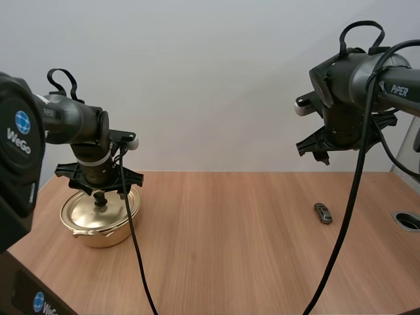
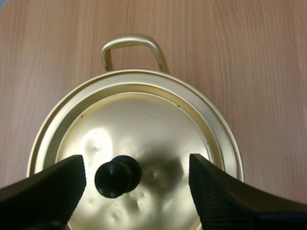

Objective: Open the pot, put the car inside, and close it

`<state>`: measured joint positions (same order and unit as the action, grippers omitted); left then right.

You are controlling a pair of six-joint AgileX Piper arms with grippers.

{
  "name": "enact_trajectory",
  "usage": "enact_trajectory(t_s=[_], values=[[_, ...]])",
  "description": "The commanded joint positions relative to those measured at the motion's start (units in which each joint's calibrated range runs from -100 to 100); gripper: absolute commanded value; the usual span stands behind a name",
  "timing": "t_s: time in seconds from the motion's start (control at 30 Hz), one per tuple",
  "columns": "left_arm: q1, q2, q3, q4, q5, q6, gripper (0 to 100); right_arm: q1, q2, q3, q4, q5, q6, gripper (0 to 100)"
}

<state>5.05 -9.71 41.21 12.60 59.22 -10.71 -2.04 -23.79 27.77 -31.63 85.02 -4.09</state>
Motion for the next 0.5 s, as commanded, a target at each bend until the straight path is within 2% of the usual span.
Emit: enact_trajectory(t_s=[0.0,0.33,0.47], values=[[-0.01,0.12,0.02,0.41,0.04,0.01,100,-0.05,-0.02,-0.03,0.01,0.20,0.00,100],[-0.01,0.27,0.02,0.39,-1.41,-0.26,100,-0.05,-0.02,-0.03,0.01,2.74,0.00,100],[-0.01,0.27,0.02,2.36,-1.41,-2.34,100,-0.05,-0.02,-0.03,0.01,3.37,0.00,100]])
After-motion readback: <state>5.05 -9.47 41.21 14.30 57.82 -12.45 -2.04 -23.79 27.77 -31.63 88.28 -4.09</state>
